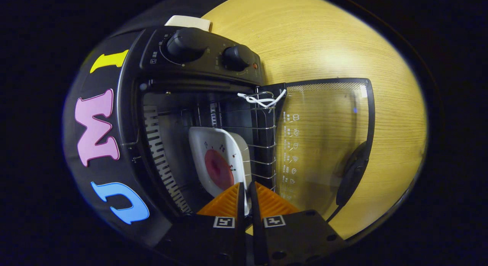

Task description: Open the toaster oven, put the food inside, and close the toaster oven door.

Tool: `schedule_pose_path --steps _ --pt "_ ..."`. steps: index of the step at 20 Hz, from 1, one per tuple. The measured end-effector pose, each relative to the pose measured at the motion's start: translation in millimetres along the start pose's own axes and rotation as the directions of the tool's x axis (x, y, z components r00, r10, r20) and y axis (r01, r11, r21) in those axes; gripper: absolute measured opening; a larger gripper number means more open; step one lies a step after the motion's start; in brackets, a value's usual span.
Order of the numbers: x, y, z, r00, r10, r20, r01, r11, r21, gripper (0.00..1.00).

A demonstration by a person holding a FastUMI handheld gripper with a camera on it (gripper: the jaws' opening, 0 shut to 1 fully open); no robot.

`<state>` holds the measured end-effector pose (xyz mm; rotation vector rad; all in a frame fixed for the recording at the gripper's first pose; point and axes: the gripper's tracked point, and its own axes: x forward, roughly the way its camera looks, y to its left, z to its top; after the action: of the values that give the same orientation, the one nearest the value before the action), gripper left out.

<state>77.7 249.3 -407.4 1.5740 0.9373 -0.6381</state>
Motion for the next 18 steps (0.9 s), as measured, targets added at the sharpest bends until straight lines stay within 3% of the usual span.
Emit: schedule_pose_path --steps 1,2,3,4,5,7,10,12,15,18 --pt "2 -2 -3 1.0 -0.005 -0.004 0.004 1.0 -0.015 0.21" --pt "-2 -3 -4 1.0 -0.003 -0.017 0.003 0.999 -0.032 0.22" --pt "-3 -3 -6 1.0 -0.002 -0.025 0.001 0.999 -0.049 0.45" --pt "-6 -4 -7 0.999 -0.002 -0.034 -0.001 0.998 -0.064 0.56" --pt "-9 -7 -6 0.999 -0.008 -0.042 0.004 0.997 -0.081 0.76" --pt "-14 -19 -4 0.998 -0.049 -0.031 0.046 0.993 -0.108 0.96" --pt "-28 -31 -7 0.992 -0.101 -0.075 0.083 0.973 -0.214 0.99" --pt "-42 -41 -4 0.987 -0.142 -0.074 0.11 0.938 -0.33 0.99" --pt "-61 -52 10 0.982 -0.185 -0.025 0.15 0.86 -0.488 0.99" --pt "-74 -80 1 0.957 -0.276 -0.086 0.164 0.763 -0.625 0.99"
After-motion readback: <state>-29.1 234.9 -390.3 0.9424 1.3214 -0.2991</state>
